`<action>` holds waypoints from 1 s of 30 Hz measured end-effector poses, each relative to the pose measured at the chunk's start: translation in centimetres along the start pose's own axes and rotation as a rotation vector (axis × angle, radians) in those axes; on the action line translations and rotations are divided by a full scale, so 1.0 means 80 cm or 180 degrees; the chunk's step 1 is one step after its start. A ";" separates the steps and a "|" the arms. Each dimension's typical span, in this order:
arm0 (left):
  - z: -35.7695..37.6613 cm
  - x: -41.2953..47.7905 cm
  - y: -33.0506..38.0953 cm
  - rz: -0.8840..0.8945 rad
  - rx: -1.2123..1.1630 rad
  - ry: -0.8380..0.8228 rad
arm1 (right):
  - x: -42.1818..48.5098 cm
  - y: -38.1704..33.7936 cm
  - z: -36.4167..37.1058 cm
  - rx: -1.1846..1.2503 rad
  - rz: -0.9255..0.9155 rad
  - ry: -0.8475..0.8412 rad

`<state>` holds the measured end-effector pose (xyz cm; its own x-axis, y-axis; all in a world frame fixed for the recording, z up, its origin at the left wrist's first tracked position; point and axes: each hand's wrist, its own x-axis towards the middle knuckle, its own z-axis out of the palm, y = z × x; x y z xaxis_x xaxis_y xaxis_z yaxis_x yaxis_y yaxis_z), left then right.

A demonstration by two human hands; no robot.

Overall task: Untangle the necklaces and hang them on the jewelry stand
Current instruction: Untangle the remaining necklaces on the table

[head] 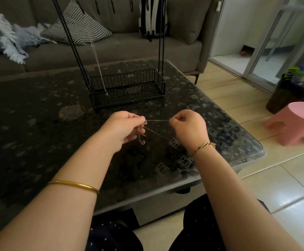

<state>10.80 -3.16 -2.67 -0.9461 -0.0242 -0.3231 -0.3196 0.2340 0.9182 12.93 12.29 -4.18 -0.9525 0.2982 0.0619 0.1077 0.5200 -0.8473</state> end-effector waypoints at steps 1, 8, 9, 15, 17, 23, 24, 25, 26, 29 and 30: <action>-0.003 -0.001 0.000 -0.0092 -0.0151 -0.0065 | -0.001 -0.002 0.000 0.0067 -0.0029 0.0048; -0.013 -0.010 0.006 -0.0222 -0.0555 -0.0171 | -0.006 -0.010 0.003 0.0238 -0.0168 0.0142; -0.013 -0.011 0.006 -0.0202 -0.0535 -0.0181 | -0.006 -0.009 0.003 0.0171 -0.0104 0.0125; -0.013 -0.013 0.008 -0.0147 -0.0650 -0.0359 | -0.003 -0.004 0.002 -0.0217 0.0225 -0.0194; -0.014 -0.014 0.009 -0.0120 -0.0674 -0.0469 | -0.003 -0.004 0.002 -0.0235 0.0331 -0.0329; -0.012 -0.013 0.008 -0.0013 -0.0500 -0.0580 | -0.008 -0.004 0.003 -0.0558 0.0477 -0.0581; -0.011 -0.013 0.007 0.0035 -0.0424 -0.0535 | -0.008 -0.003 0.004 -0.0707 0.0423 -0.0544; -0.010 -0.013 0.007 0.0087 -0.0361 -0.0485 | -0.009 -0.003 0.003 -0.0869 0.0359 -0.0491; -0.010 -0.013 0.006 0.0134 -0.0315 -0.0455 | -0.010 -0.004 0.002 -0.1028 0.0304 -0.0425; -0.010 -0.014 0.007 0.0221 -0.0281 -0.0531 | -0.011 -0.006 -0.004 -0.1284 0.0282 -0.0310; -0.010 -0.015 0.007 0.0246 -0.0297 -0.0591 | -0.013 -0.006 -0.006 -0.1381 0.0345 -0.0362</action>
<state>11.70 -3.79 -1.57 -0.9446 0.1718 -0.2797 -0.2582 0.1372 0.9563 13.97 12.13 -3.59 -0.9518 0.2920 -0.0937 0.2945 0.7850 -0.5450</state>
